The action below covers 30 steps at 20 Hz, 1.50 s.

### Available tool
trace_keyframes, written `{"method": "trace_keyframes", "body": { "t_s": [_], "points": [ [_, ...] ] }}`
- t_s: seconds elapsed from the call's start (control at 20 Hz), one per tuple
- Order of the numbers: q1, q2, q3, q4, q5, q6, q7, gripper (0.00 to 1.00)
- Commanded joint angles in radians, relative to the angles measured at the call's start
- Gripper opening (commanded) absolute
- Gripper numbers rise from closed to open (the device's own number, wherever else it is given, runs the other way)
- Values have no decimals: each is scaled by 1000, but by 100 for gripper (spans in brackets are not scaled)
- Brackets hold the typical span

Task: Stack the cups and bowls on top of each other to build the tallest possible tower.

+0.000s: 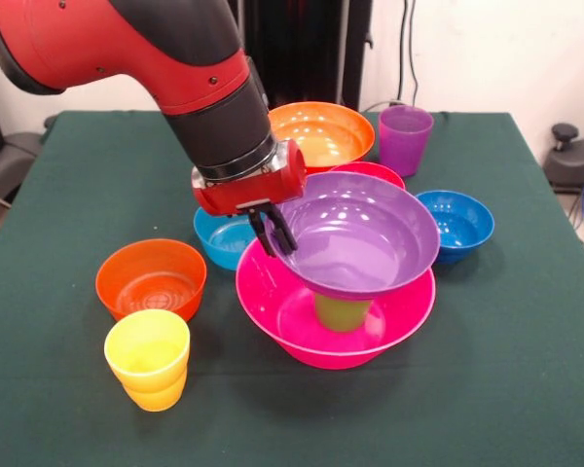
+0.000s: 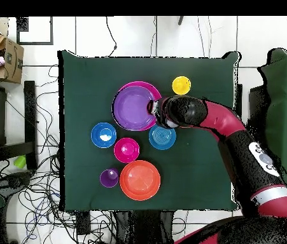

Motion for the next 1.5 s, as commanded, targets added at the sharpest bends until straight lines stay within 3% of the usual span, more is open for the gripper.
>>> {"method": "trace_keyframes", "body": {
  "t_s": [0.05,0.5,1.5],
  "points": [
    [0,69,-23,-86,-116,3,-166,0],
    [20,79,-33,-83,-119,-32,-127,0],
    [33,9,-57,68,-122,-134,-31,0]
  ]
}}
